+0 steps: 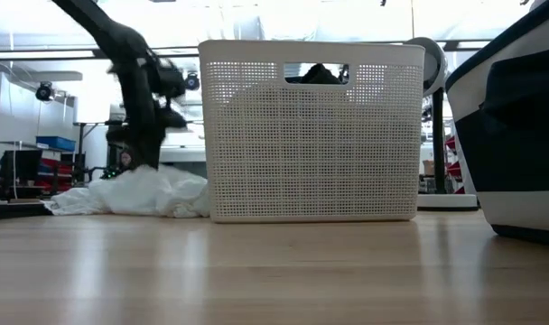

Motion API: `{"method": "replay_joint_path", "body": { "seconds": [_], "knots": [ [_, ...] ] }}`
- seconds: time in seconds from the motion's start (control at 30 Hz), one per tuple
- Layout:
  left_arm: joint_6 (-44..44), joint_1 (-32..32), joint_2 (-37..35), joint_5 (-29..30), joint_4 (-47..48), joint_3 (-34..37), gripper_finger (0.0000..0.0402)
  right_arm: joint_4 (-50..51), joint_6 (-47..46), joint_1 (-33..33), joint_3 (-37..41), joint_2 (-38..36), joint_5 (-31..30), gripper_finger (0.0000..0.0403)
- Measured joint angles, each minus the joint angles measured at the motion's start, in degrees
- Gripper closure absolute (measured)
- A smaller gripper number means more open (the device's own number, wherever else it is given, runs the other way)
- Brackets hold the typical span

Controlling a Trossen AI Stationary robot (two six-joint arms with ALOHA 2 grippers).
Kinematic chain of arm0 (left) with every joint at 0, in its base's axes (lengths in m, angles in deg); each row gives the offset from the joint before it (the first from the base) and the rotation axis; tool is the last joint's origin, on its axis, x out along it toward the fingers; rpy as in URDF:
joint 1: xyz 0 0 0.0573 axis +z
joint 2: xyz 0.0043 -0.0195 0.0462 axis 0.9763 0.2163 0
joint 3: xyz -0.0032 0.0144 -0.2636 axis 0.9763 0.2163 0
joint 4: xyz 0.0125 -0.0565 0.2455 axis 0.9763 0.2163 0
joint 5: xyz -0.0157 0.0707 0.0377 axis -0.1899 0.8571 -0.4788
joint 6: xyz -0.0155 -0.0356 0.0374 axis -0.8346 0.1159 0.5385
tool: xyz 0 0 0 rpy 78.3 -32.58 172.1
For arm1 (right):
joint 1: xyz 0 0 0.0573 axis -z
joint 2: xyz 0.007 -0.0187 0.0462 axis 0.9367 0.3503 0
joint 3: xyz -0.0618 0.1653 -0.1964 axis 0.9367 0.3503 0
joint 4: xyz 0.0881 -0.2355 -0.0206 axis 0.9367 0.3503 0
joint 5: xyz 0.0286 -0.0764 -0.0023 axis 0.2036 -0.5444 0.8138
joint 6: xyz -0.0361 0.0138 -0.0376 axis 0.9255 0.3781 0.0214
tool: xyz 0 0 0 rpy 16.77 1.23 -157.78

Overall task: Sort clothes
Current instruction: Put the white dress into the blue laundry bin

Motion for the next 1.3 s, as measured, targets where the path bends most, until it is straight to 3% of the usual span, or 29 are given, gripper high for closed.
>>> {"method": "replay_joint_path", "body": {
  "seconds": [0.33,0.63,0.8,1.0,1.13,1.3],
  "knots": [
    [-5.31,-2.29,-24.49,-3.18,0.91,-1.38,0.0401,-4.32,1.58,0.00,0.00,0.00,-0.07,0.0200],
    [-4.70,-7.29,-38.89,-2.75,0.55,-15.04,0.0400,-16.27,8.00,-1.09,0.23,1.11,0.00,0.0199],
    [-4.76,-7.76,-40.16,-2.37,1.60,-21.06,0.0401,-18.26,8.61,-1.67,0.28,2.37,0.02,0.0199],
    [-9.94,-7.76,-36.27,-2.08,5.30,-20.55,0.0393,-17.92,7.95,-2.29,0.31,3.66,0.02,0.0199],
    [-11.95,-7.76,-31.26,-1.94,11.55,-18.82,0.0348,-17.35,7.56,-2.51,0.35,3.93,0.04,0.0199],
    [-14.02,-7.76,-24.92,-1.70,15.80,-14.70,0.0260,-15.80,6.35,-2.49,0.35,3.93,0.02,0.0199]
  ]
}}
